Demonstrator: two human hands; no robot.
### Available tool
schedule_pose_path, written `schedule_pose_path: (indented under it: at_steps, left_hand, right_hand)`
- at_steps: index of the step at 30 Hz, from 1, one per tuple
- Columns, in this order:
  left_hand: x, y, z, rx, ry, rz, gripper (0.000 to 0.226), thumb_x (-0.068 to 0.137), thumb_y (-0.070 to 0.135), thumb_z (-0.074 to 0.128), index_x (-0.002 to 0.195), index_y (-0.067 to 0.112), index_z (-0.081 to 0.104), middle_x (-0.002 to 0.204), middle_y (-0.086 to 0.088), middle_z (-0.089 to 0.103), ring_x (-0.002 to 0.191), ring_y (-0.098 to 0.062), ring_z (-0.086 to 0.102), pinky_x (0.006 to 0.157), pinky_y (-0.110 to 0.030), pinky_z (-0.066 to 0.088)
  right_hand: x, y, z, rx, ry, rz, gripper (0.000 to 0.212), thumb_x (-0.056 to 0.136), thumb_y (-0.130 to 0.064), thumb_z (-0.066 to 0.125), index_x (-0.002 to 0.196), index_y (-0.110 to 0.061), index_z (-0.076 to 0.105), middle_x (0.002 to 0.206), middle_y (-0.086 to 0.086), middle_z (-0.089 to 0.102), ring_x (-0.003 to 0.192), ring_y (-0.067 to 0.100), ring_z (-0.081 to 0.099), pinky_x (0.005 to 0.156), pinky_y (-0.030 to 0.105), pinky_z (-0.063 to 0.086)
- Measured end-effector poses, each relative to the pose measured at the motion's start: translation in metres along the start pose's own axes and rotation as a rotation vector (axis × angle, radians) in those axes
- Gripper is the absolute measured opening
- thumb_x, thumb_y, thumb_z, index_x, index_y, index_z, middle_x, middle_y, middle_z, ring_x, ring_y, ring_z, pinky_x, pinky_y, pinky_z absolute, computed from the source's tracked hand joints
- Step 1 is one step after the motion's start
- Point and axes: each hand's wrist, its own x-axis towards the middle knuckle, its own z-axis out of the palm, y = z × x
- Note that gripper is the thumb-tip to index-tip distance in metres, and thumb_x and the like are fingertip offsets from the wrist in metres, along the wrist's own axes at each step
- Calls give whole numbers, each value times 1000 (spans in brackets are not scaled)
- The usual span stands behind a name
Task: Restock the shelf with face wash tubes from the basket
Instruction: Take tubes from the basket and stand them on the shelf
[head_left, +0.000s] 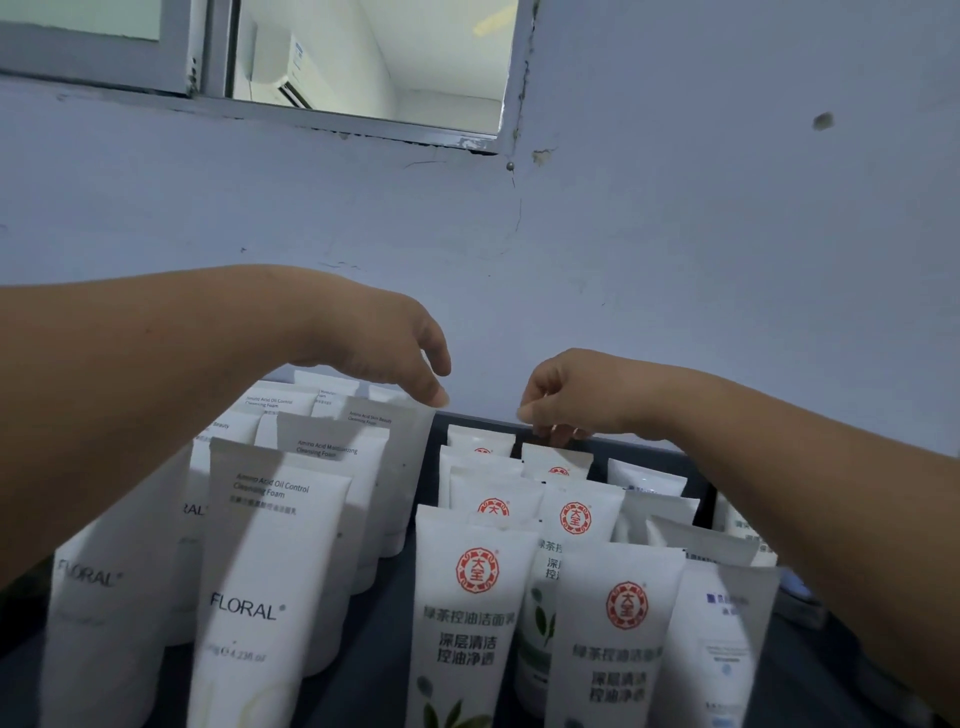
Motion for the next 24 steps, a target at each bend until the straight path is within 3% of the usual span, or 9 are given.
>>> schedule_pose_path:
  at_steps: [2,4,8,13,17,20,24]
  left_hand:
    - [-4,3,0,-4,11,21,26,79,41,73,103,36,65,113,11,63,108,-14,57,103,-37,41]
    - [-9,9,0,-11,22,71,13,79,37,73,89,29,70,93,12,67,92,-10,59,90,-30,45]
    - [-23,26,5,-5,-47,125,12,78,34,74,76,22,72,64,13,60,61,-2,51,67,-24,42]
    - [-35,44,14,16,-103,121,13,76,34,76,76,21,73,75,7,66,75,-7,58,81,-27,46]
    - [-40,48,21,100,-129,125,11,75,33,77,81,24,74,85,7,71,87,-11,63,82,-23,47]
    - [-41,50,29,180,-117,129,9,78,31,76,81,28,68,78,16,65,77,-4,58,71,-19,45]
    - [-40,50,35,284,-74,163,8,83,25,70,81,25,63,73,14,59,61,-2,51,57,-16,39]
  right_hand:
    - [-14,3,-13,37,11,-1,16,90,-27,66,89,-11,64,85,1,70,74,12,65,77,29,53]
    - [-30,4,-24,84,12,-36,16,88,-26,69,83,-12,63,78,-1,68,74,11,63,78,28,52]
    - [-60,-3,-28,65,-110,-93,17,82,-30,73,80,-14,67,73,-2,67,72,11,60,79,30,50]
    - [-72,-7,-14,-79,-120,-76,22,75,-36,79,88,-19,73,92,2,74,91,20,67,93,38,50]
    - [-73,-5,-5,-112,-108,-45,22,77,-31,79,92,-17,71,87,2,70,77,15,57,76,31,48]
    - [-74,-4,-1,-132,-83,-51,15,81,-24,76,92,-15,70,80,-3,64,72,15,53,71,29,45]
    - [-75,-5,1,-159,-52,-60,12,83,-22,74,91,-14,70,77,-4,63,70,15,53,69,29,45]
